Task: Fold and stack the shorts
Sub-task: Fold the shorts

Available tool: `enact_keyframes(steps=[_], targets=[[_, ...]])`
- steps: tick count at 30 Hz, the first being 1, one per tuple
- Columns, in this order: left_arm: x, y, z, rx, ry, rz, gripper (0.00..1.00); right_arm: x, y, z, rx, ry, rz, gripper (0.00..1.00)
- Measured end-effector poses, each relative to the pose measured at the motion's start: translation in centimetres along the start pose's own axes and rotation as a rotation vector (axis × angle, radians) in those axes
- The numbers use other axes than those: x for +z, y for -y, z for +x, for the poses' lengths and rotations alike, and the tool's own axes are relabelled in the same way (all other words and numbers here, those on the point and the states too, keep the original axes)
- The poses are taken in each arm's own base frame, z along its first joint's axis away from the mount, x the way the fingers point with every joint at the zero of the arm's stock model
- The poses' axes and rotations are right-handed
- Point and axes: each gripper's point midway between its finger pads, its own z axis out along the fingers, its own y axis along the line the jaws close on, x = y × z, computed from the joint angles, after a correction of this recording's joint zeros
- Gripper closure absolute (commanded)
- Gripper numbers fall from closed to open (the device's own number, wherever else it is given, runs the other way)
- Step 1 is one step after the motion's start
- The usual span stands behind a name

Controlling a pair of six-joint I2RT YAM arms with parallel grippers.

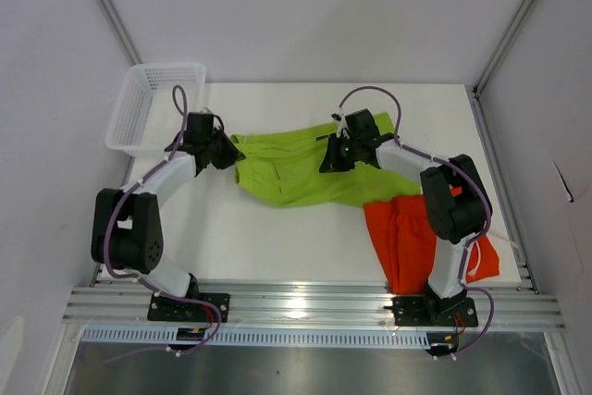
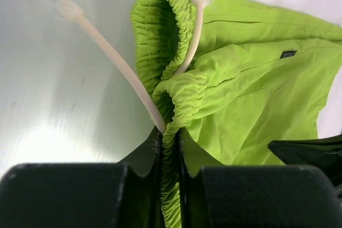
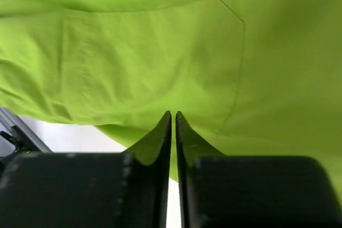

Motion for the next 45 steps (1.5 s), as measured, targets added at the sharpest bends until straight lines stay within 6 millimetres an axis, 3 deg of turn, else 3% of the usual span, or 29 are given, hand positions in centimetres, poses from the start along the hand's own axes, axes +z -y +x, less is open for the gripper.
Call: enact_keyframes(steps=[5, 10, 15, 19, 24, 31, 39, 45], targets=[[-2.1, -0.3, -2.1, 0.006, 0.025, -0.088, 1.0, 2.0, -0.9, 1.7, 0.001, -0.029, 0.011, 0.99], [-4.2, -0.4, -4.9, 0.019, 0.062, -0.162, 1.0, 5.3, -1.8, 5.4, 0.01, -0.108, 0.04, 1.0], [-7.1, 1.5, -8.1, 0.067, 0.129, -0.185, 1.0, 8.2, -6.1, 6.4, 0.01, -0.114, -0.016, 1.0], [-8.9, 2.3, -8.9, 0.117, 0.153, -0.197, 1.0, 10.5, -9.9, 7.2, 0.013, -0.136, -0.084, 1.0], [-10.5, 4.4, -8.3, 0.231, 0.148, -0.204, 1.0, 11.7, -13.0, 8.8, 0.073, -0.213, -0.166, 0.96], [-10.8, 8.7, -5.6, 0.397, 0.129, -0.168, 1.0, 12.2, -14.3, 9.4, 0.226, -0.312, -0.25, 0.91], [-9.4, 10.0, -2.4, 0.54, 0.083, -0.197, 0.99, 13.3, -15.8, 10.0, 0.361, -0.4, -0.376, 0.88], [-9.7, 11.3, -0.8, 0.625, 0.068, -0.186, 1.0, 13.7, -16.6, 9.0, 0.409, -0.434, -0.468, 0.85]])
